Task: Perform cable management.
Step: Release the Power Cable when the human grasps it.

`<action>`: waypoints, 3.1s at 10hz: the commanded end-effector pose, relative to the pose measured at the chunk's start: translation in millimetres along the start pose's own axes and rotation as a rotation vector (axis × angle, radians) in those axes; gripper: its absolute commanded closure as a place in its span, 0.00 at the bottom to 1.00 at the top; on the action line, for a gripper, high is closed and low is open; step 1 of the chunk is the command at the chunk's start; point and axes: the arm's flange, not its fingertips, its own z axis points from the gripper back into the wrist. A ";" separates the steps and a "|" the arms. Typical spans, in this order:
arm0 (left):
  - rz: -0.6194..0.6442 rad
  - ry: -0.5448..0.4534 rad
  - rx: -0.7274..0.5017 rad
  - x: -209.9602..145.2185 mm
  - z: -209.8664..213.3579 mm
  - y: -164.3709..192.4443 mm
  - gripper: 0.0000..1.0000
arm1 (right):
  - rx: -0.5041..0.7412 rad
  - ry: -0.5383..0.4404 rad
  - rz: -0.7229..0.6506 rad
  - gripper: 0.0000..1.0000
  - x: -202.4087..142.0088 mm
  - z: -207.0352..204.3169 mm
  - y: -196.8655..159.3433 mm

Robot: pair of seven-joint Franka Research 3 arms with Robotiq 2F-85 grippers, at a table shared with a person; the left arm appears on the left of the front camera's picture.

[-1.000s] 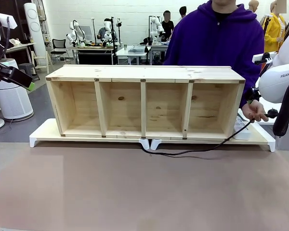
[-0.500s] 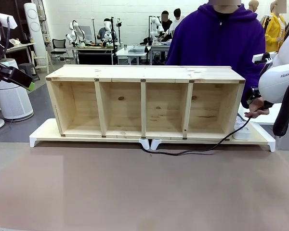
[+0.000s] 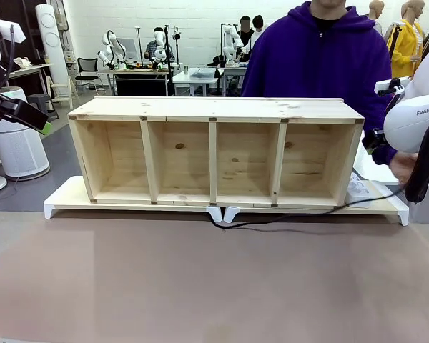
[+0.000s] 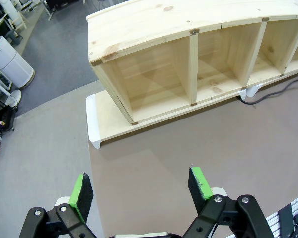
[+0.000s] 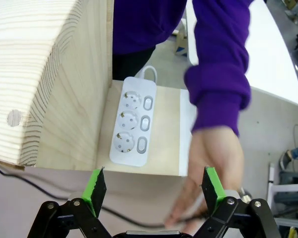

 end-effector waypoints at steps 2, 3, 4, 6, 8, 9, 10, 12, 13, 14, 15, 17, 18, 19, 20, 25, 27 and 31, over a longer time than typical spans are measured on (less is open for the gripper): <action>-0.004 -0.011 0.005 1.7 -1.1 0.2 0.00 | 0.000 0.000 0.000 0.00 0.4 0.2 0.0; -0.004 -0.011 0.005 1.7 -1.1 0.2 0.00 | 0.000 0.000 0.000 0.00 0.4 0.2 0.0; -0.004 -0.011 0.005 1.7 -1.1 0.2 0.00 | 0.000 0.000 0.000 0.00 0.4 0.2 0.0; -0.004 -0.011 0.005 1.7 -1.1 0.2 0.00 | 0.000 0.000 0.000 0.00 0.4 0.2 0.0; -0.004 -0.011 0.005 1.7 -1.1 0.2 0.00 | 0.000 0.000 0.000 0.00 0.4 0.2 0.0; -0.004 -0.011 0.005 1.7 -1.1 0.2 0.00 | 0.000 0.000 0.000 0.00 0.4 0.2 0.0; -0.004 -0.011 0.005 1.7 -1.1 0.2 0.00 | 0.000 0.000 0.000 0.00 0.4 0.2 0.0; -0.004 -0.011 0.005 1.7 -1.1 0.2 0.00 | 0.000 0.000 0.000 0.00 0.4 0.2 0.0; -0.004 -0.011 0.005 1.7 -1.1 0.2 0.00 | 0.000 0.000 0.000 0.00 0.4 0.2 0.0; -0.004 -0.011 0.005 1.7 -1.1 0.2 0.00 | 0.000 0.000 0.000 0.00 0.4 0.2 0.0; -0.004 -0.011 0.005 1.7 -1.1 0.2 0.00 | 0.000 0.000 0.000 0.00 0.4 0.2 0.0; -0.004 -0.011 0.005 1.7 -1.1 0.2 0.00 | 0.000 0.000 0.000 0.00 0.4 0.2 0.0; -0.004 -0.011 0.005 1.7 -1.1 0.2 0.00 | 0.000 0.000 0.000 0.00 0.4 0.2 0.0; -0.004 -0.011 0.005 1.7 -1.1 0.2 0.00 | 0.000 0.000 0.000 0.00 0.4 0.2 0.0; -0.004 -0.011 0.005 1.7 -1.1 0.2 0.00 | 0.000 0.000 0.000 0.00 0.4 0.2 0.0; -0.004 -0.011 0.005 1.7 -1.1 0.2 0.00 | 0.000 0.000 0.000 0.00 0.4 0.2 0.0; -0.004 -0.011 0.005 1.7 -1.1 0.2 0.00 | 0.000 0.000 0.000 0.00 0.4 0.2 0.0; -0.004 -0.011 0.005 1.7 -1.1 0.2 0.00 | 0.000 0.000 0.000 0.00 0.4 0.2 0.0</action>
